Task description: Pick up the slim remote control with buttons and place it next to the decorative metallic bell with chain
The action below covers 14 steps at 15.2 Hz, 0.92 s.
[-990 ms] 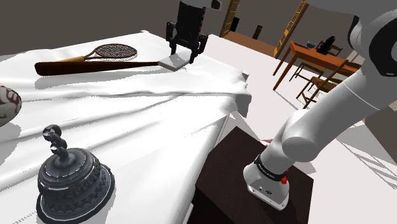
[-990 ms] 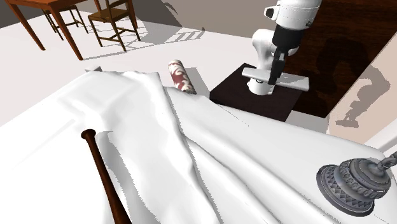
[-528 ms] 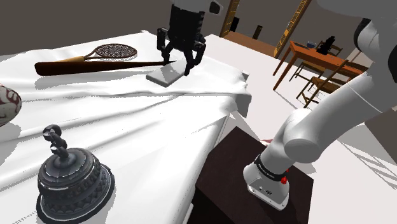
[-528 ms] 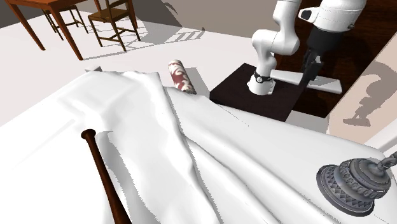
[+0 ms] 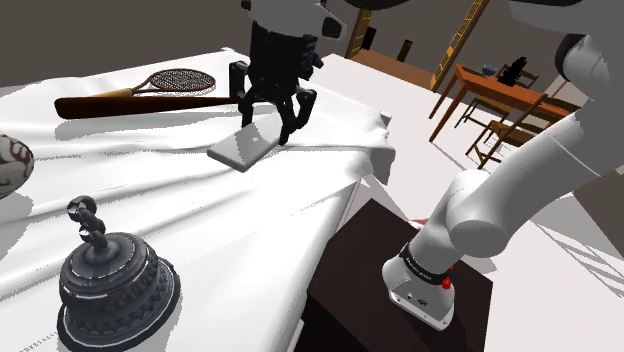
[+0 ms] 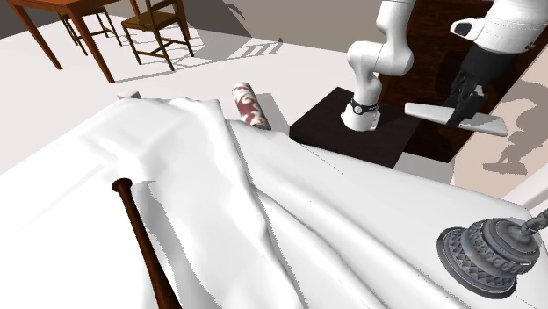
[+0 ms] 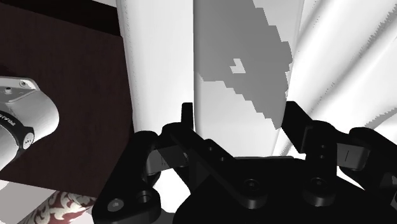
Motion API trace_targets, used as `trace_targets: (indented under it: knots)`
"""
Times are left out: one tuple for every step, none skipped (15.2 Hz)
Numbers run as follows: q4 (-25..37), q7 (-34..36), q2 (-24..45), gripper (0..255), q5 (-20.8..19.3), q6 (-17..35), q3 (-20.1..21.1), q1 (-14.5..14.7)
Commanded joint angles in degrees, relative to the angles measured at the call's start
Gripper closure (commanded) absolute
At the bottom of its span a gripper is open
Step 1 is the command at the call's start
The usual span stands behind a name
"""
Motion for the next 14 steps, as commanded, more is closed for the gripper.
trace_targets:
  knots:
    - [-1.4, 0.14, -0.12, 255, 0.12, 1.32, 0.17, 0.11]
    - [-2.18, 0.12, -0.14, 255, 0.16, 2.09, 0.22, 0.14]
    - [-2.95, 0.1, -0.14, 255, 0.19, 2.86, 0.27, 0.17]
    - [-3.7, 0.08, -0.13, 255, 0.22, 3.63, 0.32, 0.2]
    - [-4.45, 0.07, -0.1, 255, 0.24, 4.4, 0.38, 0.22]
    - [-5.18, 0.06, -0.06, 255, 0.26, 5.17, 0.44, 0.25]
    - [-5.9, 0.05, -0.01, 255, 0.28, 5.94, 0.5, 0.27]
    - [-6.61, 0.05, 0.06, 255, 0.29, 6.71, 0.56, 0.29]
    - [-7.3, 0.05, 0.14, 255, 0.3, 7.48, 0.63, 0.31]
    - [-7.99, 0.06, 0.24, 255, 0.31, 8.26, 0.7, 0.34]
    - [-8.66, 0.07, 0.35, 255, 0.31, 9.03, 0.77, 0.35]
    - [-9.32, 0.08, 0.47, 255, 0.3, 9.81, 0.84, 0.37]
    - [-9.97, 0.1, 0.6, 255, 0.29, 10.58, 0.92, 0.39]
    - [-10.61, 0.12, 0.75, 255, 0.28, 11.36, 1.0, 0.41]
